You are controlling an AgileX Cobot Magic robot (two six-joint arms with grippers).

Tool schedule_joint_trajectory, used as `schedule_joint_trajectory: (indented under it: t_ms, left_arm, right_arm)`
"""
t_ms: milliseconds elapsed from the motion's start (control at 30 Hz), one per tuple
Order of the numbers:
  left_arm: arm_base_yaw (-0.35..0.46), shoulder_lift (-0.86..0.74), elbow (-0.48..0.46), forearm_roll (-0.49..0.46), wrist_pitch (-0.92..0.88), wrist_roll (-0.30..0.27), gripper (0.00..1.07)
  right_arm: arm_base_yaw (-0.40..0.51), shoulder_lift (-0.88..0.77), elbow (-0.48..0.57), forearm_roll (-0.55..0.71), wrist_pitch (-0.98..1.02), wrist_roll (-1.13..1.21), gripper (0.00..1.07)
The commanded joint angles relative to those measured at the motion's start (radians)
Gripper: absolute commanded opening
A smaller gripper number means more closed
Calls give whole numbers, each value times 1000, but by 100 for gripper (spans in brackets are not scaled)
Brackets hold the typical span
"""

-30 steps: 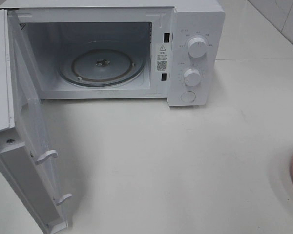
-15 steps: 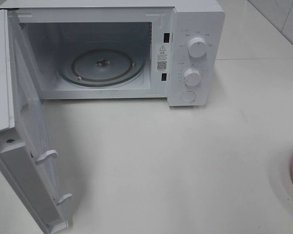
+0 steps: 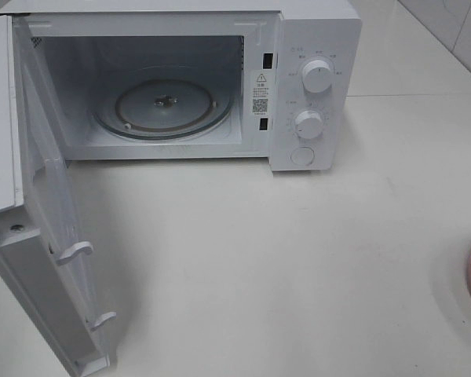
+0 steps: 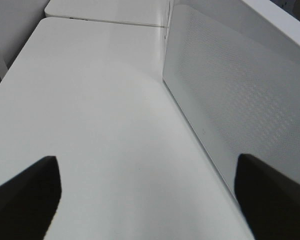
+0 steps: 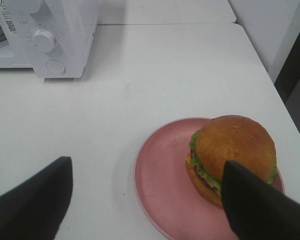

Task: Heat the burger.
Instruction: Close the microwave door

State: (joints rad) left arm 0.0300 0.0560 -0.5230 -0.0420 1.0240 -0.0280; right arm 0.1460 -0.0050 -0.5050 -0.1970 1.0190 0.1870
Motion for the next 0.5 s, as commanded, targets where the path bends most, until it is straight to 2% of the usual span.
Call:
schedule_joint_trajectory:
  t_ms: [33, 67, 100, 133, 167, 200, 233, 267, 400, 500]
  left_arm:
    - [4, 30, -15, -10, -50, 1, 70]
    - [4, 58, -15, -10, -77, 1, 51]
    - [4, 73, -15, -10, -88, 1, 42]
    - [4, 73, -15, -10, -88, 1, 42]
    - [4, 110, -15, -10, -115, 1, 23]
    - [4, 110, -15, -10, -115, 1, 23]
    - [4, 149, -15, -9, -151, 1, 3]
    - [4, 165, -15, -8, -172, 2, 0]
    - [4, 225, -9, 1, -247, 0, 0]
    - [4, 303, 29, 21, -383, 0, 0]
  right_arm:
    - [-7, -25, 2, -4, -12, -4, 76]
    - [-7, -25, 2, -4, -12, -4, 76]
    - [-7, -25, 2, -4, -12, -4, 76]
    - [-7, -25, 2, -4, -12, -4, 76]
    - [-7, -25, 2, -4, -12, -4, 76]
    - [-7, -25, 2, -4, -12, -4, 76]
    - [-7, -25, 2, -4, -12, -4, 76]
    - [-7, -25, 2, -4, -12, -4, 76]
    - [-7, -25, 2, -4, -12, -4, 76]
    - [-7, -25, 2, -4, -12, -4, 76]
